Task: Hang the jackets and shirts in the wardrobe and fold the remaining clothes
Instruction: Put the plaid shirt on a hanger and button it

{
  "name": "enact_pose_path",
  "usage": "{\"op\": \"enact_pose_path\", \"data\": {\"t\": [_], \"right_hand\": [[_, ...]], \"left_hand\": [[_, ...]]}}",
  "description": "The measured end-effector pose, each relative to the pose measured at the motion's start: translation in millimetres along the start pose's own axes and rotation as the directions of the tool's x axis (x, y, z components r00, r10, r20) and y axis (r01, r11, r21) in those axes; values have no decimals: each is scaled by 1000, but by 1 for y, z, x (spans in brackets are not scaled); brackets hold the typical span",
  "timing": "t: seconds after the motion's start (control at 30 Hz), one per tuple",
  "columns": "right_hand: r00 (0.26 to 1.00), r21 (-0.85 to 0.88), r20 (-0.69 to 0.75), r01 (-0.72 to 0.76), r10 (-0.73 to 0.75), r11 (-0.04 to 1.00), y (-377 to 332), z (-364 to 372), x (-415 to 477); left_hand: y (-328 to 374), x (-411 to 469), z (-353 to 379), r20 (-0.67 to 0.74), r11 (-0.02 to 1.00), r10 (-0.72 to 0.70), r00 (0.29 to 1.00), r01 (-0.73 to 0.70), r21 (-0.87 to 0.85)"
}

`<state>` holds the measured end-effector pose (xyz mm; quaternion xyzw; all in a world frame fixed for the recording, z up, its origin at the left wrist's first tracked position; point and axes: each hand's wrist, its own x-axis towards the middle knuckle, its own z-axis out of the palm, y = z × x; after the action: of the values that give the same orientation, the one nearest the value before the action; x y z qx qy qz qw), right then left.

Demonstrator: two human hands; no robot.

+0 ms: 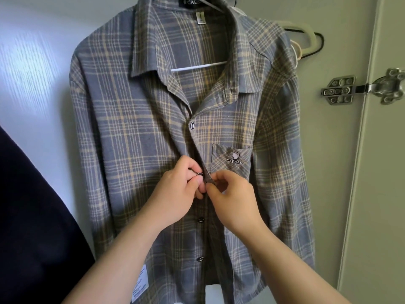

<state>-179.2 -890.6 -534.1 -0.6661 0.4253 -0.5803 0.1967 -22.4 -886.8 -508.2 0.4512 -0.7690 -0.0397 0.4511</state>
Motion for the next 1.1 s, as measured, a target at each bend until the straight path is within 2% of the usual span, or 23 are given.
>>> {"op": "enact_pose_path", "data": {"t": [0.1,0.2,0.37,0.47,0.53,0.63,0.77,1.1], "right_hand": [[999,130,5,-53,53,990,-2,1,1],[999,234,22,-43,39,971,-5,1,1],[996,332,71,-80,59,940,-5,1,1],[990,299,93,-127,103,946,-3,4,1],[992,239,87,-107,88,965,-2,8,1],[1000,152,10,-17,15,988,-3,12,-1],[999,145,-54,19,-11,989,-4,16,-2],[990,135,-133,53,-35,989,-5,22,3]], "left_hand": [[0,0,-3,27,998,-7,1000,8,-57],[-2,0,-6,42,993,-7,999,11,-116],[-12,2,-5,-35,981,-65,997,58,-184],[-18,4,-4,-155,967,-131,979,92,-236],[-20,4,-5,-190,962,-156,969,105,-252],[-21,4,-2,-194,934,-191,962,117,-338],[-20,4,-3,-179,912,-211,961,129,-388],[-22,3,-8,-146,925,-215,966,154,-348]]}}
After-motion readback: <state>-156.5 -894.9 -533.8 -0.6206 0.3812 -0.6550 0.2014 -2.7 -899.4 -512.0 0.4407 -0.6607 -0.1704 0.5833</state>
